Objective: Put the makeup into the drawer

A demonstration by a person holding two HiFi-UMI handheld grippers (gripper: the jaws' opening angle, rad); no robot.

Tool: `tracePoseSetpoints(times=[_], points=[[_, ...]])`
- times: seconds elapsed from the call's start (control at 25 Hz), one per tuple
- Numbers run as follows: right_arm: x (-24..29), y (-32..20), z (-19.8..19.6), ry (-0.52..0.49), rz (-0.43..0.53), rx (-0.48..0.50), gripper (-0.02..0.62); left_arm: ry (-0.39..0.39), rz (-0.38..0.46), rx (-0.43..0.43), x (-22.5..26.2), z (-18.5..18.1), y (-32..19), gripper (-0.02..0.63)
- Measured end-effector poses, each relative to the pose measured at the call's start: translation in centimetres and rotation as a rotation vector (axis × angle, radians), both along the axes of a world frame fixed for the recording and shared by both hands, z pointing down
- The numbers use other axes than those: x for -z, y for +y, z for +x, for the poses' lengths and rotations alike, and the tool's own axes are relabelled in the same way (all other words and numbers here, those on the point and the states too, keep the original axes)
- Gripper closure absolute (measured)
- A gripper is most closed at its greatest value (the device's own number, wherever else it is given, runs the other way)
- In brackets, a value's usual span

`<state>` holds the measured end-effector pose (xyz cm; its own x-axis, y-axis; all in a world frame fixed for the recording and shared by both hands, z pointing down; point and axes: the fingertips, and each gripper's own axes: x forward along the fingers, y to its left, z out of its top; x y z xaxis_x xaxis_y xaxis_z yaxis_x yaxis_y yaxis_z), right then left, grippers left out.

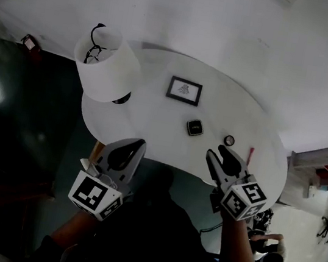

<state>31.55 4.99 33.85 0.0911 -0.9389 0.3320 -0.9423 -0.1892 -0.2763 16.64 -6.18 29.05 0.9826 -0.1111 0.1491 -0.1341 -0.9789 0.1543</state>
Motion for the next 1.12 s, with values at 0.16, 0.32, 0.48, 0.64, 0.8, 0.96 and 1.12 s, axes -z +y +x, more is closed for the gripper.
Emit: tracePoseSetpoints(times=[0.16, 0.32, 0.48, 0.64, 0.8, 0.96, 1.12], points=[[-2.6, -1.9, 2.1, -0.023, -0.070, 0.054, 0.427, -0.007, -0.004, 0.021, -0.5, 2.1, -0.9, 0.595], [-5.6, -3.8, 3.6, -0.041, -0.142, 0.098, 0.405, -0.018, 0.000, 0.035, -1.4, 3.8, -1.9, 0.595], [-8.6, -5.5, 4.7, -0.045, -0.217, 0.114, 0.376, -0.034, -0.009, 0.049, -2.5, 4.8, -2.9, 0.595], [-11.8, -6.9, 5.8, -0.034, -0.298, 0.115, 0.341, -0.041, -0.014, 0.055, -3.3, 5.4, -3.7, 0.595], [-15.0, -7.7, 6.4, -0.031, -0.380, 0.120, 0.330, -0.049, -0.028, 0.059, -4.1, 5.6, -3.9, 0.595], [-18.3, -8.2, 7.1, -0.026, -0.460, 0.112, 0.318, -0.056, -0.048, 0.074, -5.0, 5.7, -4.1, 0.595], [-21.2, -8.5, 7.4, -0.027, -0.539, 0.109, 0.316, -0.093, -0.064, 0.080, -6.4, 5.3, -4.0, 0.595]])
